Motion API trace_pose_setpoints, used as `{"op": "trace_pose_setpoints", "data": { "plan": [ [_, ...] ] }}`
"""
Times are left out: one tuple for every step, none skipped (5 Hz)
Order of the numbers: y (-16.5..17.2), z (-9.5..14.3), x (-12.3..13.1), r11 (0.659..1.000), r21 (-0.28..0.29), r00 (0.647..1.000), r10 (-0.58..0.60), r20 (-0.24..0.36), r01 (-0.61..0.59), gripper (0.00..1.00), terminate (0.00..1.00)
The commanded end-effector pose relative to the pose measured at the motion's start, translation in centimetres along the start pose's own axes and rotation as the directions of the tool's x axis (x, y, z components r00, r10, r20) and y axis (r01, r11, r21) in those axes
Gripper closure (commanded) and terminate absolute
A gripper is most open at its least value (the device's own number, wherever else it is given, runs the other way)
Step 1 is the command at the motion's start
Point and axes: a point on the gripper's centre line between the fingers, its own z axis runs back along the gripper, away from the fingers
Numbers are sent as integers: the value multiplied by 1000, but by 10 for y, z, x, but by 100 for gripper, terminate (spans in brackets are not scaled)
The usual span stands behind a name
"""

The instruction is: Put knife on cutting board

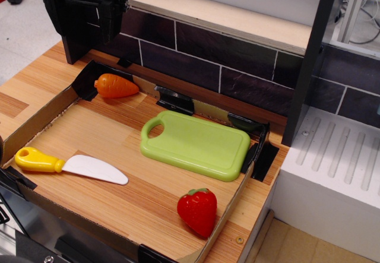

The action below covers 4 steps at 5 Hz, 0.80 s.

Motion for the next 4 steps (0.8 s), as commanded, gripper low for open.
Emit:
{"op": "trace_pose_setpoints", "data": {
  "plan": [
    [0, 0, 0, 1000, 0, 1000, 0, 0, 0, 0, 0],
    [-5, -3, -3, 968, -52, 966, -240, 97, 245, 0, 0],
    [5, 5, -16, 872, -121, 880, -464, 105, 474, 0, 0],
    [22, 9, -33, 725, -137, 738, -664, 120, 675, 0, 0]
  ]
}}
